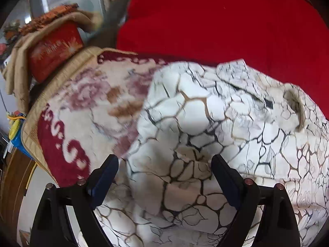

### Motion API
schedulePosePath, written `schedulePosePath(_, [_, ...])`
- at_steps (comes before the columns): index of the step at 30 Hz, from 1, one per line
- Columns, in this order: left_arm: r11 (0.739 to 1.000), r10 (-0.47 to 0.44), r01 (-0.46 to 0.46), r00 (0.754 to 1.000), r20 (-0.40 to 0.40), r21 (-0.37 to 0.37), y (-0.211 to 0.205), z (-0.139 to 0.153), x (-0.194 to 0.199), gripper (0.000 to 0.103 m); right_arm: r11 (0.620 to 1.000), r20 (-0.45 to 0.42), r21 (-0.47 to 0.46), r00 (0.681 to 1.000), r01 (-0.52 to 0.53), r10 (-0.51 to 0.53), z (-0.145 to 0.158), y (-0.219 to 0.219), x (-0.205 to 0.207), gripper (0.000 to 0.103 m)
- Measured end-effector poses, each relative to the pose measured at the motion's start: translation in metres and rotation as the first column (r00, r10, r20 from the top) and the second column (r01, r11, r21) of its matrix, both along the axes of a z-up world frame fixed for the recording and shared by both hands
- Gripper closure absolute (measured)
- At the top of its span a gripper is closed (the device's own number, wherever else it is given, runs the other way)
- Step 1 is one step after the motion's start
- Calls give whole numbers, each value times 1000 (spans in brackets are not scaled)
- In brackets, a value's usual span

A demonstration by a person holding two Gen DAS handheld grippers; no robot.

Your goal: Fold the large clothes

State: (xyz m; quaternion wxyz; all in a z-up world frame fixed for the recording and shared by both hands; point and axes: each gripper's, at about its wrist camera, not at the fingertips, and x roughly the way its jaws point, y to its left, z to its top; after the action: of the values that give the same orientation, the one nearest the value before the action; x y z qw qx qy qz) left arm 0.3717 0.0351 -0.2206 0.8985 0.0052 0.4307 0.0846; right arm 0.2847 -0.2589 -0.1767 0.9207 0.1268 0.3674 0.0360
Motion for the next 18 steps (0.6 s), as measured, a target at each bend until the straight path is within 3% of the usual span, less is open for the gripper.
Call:
schedulePosePath(4, [998,-47,51,995,-84,39,-14,-15,6,11,998,-126,-50,992,-26,19,-29,6,14,69])
schedulePosePath(7, [992,-66,70,997,-48,100,-24,-10,0,11,998,-86,-45,996,-41,37,-16,5,7,70])
schedulePosePath(10, [994,-96,95,995,1,45,-23,1,-7,11,996,-38,33,996,-77,78,-7,3,-3,70])
schedulePosePath(12, [991,-126,126,992,-5,54,-30,0,-9,11,989,-20,55,991,-135,136,-3,8,-6,70])
schedulePosePath(14, [984,-146,150,988,-38,99,-41,-8,-8,11,979,-49,33,978,-200,201,-9,22,-5,70])
schedulePosePath(16, [974,-156,166,985,-79,154,-49,-17,-5,11,969,-140,-15,960,-246,242,-26,33,1,70])
schedulePosePath(18, [970,-158,168,985,-69,178,-52,-16,-6,11,961,-140,-77,957,-266,253,-32,40,-1,70])
